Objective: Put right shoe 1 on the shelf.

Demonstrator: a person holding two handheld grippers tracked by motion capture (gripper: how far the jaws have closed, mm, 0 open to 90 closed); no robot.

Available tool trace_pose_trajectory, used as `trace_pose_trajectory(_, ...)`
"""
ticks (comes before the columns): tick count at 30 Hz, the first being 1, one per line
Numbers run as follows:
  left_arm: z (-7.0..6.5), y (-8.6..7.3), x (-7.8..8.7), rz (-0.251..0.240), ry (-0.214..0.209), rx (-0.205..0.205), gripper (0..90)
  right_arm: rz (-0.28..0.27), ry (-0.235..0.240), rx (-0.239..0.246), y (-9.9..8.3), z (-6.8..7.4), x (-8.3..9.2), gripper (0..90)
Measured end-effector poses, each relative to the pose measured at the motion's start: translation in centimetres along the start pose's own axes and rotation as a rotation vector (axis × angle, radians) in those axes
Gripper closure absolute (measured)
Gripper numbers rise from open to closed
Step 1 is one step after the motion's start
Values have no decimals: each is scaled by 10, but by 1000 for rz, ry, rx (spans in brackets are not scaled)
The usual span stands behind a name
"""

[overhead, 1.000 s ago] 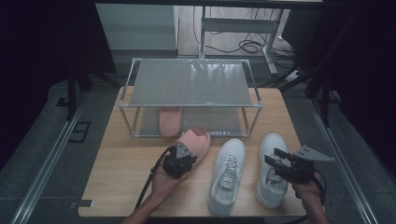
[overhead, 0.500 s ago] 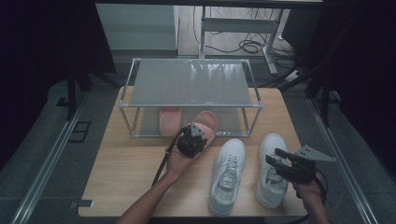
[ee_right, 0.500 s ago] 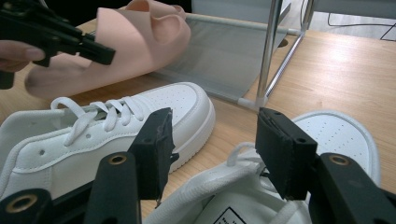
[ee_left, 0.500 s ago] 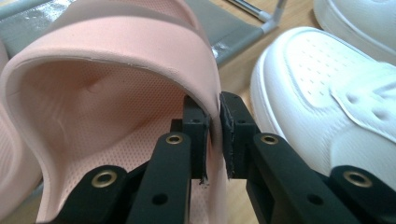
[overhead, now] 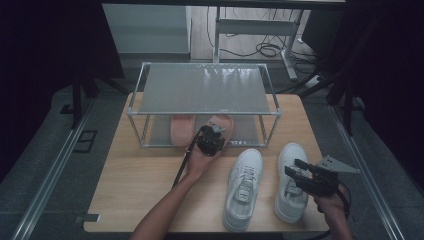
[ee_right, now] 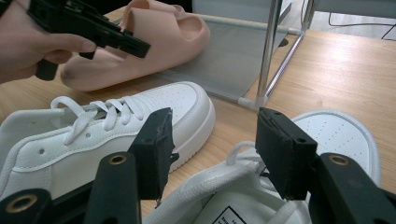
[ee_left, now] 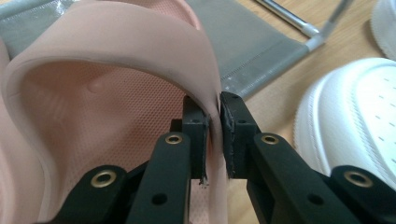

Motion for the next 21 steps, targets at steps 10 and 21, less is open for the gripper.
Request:
trace_pose_trajectory(10, 8, 5, -19, 27, 26, 2, 814, -3, -3, -2, -1, -2, 2, 466)
trace_pose_trajectory(21, 8, 2, -6, 10, 2, 28, 622, -4, -6, -3, -1, -2, 3, 466)
Point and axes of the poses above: each handheld gripper's, and its own axes: x roughly backward along the jaws, y roughly out of its top, z roughly to its left, the point moved 4 cm from there along -x, roughly forward along the jaws, and after that the axes turned 1 degree about y, right-handed, at the moved point
